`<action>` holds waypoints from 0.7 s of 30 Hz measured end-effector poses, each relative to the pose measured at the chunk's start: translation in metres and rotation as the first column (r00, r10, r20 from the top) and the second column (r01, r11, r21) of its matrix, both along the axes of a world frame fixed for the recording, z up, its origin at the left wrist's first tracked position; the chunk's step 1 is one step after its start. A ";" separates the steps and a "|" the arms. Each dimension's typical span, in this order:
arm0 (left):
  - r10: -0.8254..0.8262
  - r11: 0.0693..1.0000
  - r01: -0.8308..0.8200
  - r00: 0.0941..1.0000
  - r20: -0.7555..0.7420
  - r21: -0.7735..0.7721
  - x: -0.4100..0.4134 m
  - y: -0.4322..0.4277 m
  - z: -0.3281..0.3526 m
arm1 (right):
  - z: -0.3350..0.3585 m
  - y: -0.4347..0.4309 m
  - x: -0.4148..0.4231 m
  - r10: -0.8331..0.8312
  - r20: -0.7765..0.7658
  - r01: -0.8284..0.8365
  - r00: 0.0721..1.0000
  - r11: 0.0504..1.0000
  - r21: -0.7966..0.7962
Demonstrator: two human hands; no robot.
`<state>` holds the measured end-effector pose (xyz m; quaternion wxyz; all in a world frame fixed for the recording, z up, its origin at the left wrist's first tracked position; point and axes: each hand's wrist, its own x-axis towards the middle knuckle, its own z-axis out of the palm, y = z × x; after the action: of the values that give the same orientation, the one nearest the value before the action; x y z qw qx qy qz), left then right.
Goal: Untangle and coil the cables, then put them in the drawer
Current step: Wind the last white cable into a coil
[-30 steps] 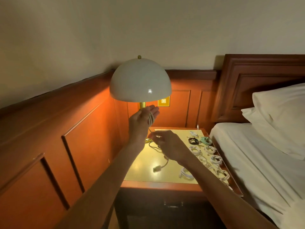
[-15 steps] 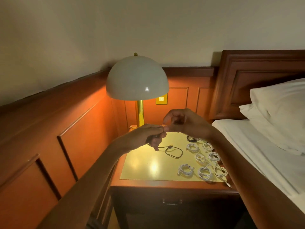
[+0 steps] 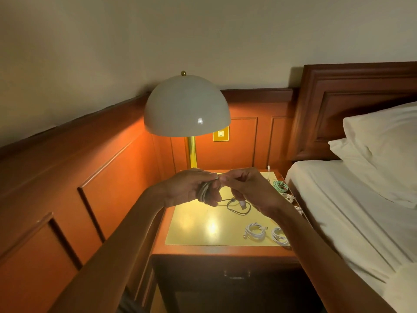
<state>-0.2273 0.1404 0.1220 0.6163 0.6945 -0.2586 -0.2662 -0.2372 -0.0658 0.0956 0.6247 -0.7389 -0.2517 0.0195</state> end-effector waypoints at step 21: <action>0.086 0.688 -0.725 0.037 0.996 -0.032 -0.002 -0.029 -0.022 | 0.017 -0.007 -0.013 -0.288 0.140 0.286 0.947 0.958 0.036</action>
<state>-0.2296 0.1119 0.1004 0.1558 0.8695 -0.2822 0.3743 -0.2501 -0.0732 0.1130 0.6068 -0.7622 -0.1863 -0.1270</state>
